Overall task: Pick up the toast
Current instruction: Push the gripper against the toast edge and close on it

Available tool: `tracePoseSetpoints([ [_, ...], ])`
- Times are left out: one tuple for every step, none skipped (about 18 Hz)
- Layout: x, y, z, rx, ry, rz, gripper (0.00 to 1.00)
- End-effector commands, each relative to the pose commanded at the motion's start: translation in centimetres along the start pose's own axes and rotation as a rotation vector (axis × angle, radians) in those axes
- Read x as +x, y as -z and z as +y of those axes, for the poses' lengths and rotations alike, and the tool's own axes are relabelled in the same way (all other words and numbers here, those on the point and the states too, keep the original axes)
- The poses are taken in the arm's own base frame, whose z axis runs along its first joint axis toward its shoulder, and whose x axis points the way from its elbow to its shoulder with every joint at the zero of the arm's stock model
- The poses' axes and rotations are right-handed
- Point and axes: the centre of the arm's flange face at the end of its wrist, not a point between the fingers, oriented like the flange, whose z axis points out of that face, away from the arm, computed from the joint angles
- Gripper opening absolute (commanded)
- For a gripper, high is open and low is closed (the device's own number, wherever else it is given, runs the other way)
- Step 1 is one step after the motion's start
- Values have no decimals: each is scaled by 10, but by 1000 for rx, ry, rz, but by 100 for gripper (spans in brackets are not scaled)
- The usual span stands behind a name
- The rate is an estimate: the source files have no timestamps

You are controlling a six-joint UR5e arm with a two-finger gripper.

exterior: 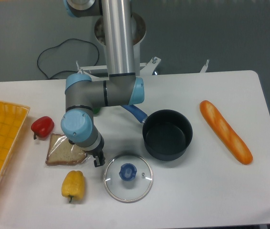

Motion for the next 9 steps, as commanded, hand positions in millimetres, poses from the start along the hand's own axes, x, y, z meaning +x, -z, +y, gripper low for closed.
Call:
tracePoseSetpoints([
  [-1, 1, 0, 0, 2, -2, 7],
  [-1, 1, 0, 0, 0, 0, 7],
  [0, 2, 0, 0, 0, -2, 7],
  [-1, 3, 0, 1, 2, -4, 4],
  [-2, 6, 0, 2, 1, -9, 3],
  [-3, 8, 1, 2, 3, -12, 3],
  [-4, 9, 0, 2, 1, -14, 3],
  [-4, 10, 1, 4, 3, -15, 3],
  [-5, 14, 1, 5, 4, -21, 2],
])
